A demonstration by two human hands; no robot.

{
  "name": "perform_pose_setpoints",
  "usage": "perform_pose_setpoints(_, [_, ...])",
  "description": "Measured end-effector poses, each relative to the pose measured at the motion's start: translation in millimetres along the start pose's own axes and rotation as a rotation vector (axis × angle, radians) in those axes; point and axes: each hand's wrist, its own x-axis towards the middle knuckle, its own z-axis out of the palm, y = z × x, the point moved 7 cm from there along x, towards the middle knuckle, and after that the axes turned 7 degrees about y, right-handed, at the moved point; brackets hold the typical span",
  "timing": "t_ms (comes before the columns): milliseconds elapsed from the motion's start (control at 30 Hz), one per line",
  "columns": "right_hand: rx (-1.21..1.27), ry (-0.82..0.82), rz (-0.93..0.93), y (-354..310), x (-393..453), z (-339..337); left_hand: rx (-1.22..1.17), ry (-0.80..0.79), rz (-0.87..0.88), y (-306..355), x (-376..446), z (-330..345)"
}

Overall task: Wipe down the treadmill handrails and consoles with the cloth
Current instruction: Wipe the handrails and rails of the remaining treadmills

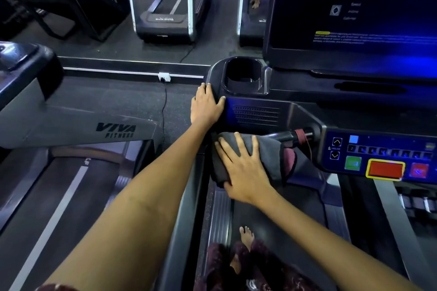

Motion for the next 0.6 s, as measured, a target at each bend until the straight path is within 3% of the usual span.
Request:
perform_pose_setpoints(133, [0.064,0.115,0.009,2,-16,1,0.0,0.0,0.005,0,1,1])
perform_pose_setpoints(333, [-0.001,0.049,0.191,-7,20,8,0.017,0.004,0.009,1,-1,0])
perform_pose_setpoints(600, [0.015,0.243,0.059,8,27,-9,0.033,-0.012,0.017,0,0,1])
